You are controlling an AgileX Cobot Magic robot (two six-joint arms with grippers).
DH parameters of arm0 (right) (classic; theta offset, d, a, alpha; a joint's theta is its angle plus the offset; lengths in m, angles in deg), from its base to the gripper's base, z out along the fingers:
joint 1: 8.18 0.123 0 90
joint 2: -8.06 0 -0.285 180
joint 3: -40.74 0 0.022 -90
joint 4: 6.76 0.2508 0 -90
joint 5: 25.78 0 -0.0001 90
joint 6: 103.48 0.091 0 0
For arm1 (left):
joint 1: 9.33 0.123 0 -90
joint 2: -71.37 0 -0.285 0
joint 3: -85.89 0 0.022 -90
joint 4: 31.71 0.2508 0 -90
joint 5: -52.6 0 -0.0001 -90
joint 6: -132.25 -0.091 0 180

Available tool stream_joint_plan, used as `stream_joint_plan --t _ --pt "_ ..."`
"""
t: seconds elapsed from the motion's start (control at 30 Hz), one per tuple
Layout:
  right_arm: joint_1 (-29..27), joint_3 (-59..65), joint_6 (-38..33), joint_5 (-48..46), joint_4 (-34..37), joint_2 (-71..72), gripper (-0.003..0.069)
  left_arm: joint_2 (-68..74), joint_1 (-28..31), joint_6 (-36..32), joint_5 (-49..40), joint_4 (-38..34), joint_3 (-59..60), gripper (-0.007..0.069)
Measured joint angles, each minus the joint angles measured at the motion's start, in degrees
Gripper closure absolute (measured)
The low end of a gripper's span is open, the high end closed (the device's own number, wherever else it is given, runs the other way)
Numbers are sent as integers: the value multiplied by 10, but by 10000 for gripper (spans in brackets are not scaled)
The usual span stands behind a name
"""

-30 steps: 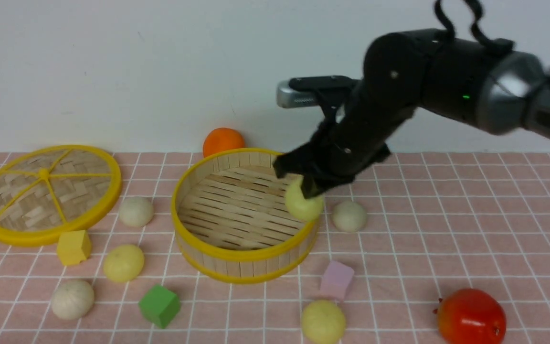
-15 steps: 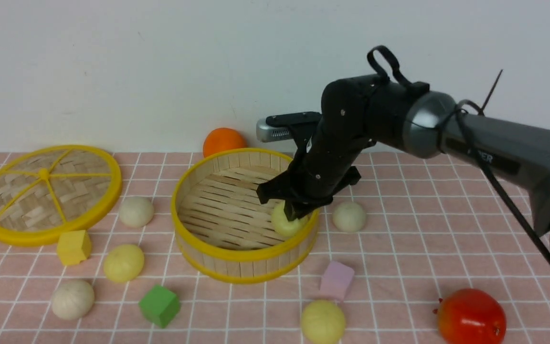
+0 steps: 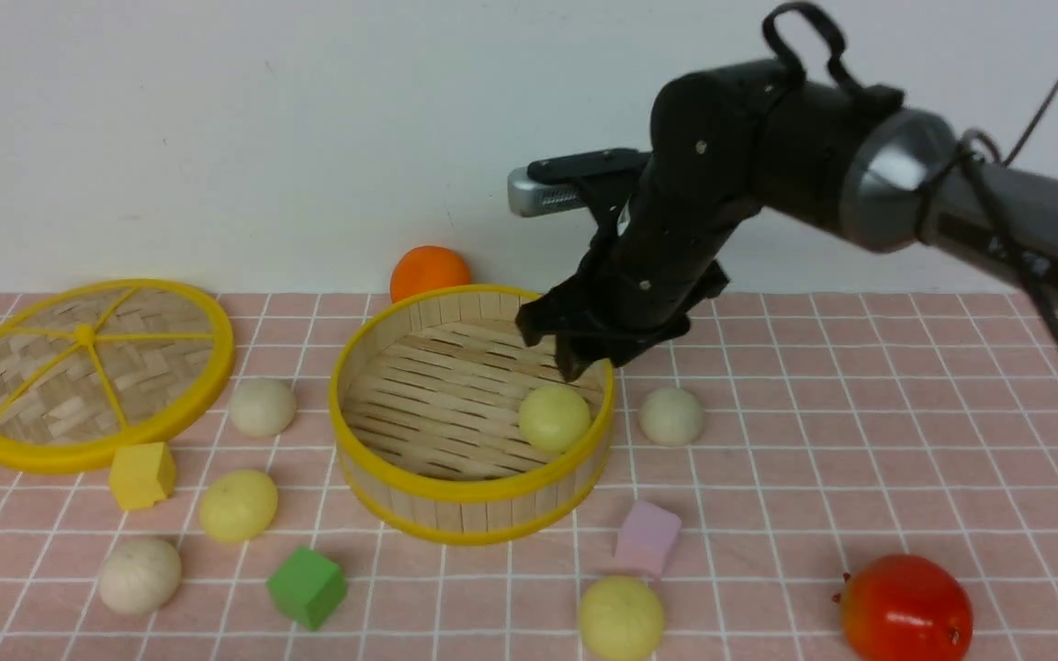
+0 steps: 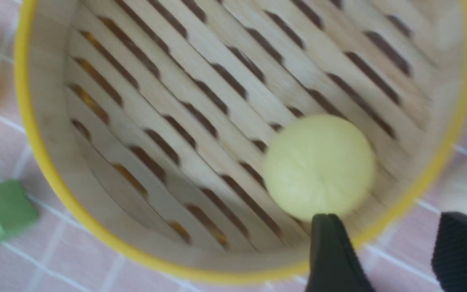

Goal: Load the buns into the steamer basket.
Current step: Use the right arm to grab a steamed stuffed bun

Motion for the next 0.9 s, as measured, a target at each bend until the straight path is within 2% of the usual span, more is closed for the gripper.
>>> stream_joint_plan --t 0.17,0.37,0.57,0.77,0.9 --pt "-31 3 9 -37 -11 2 309 0 0 0 0 0 0 384" --pt "-82 35 9 -30 -11 2 310 0 0 0 0 0 0 384" --pt "-105 92 9 23 12 2 311 0 0 0 0 0 0 384" --pt "-107 99 9 105 61 -2 311 0 0 0 0 0 0 384" --pt "-107 99 9 122 76 -22 311 0 0 0 0 0 0 384"
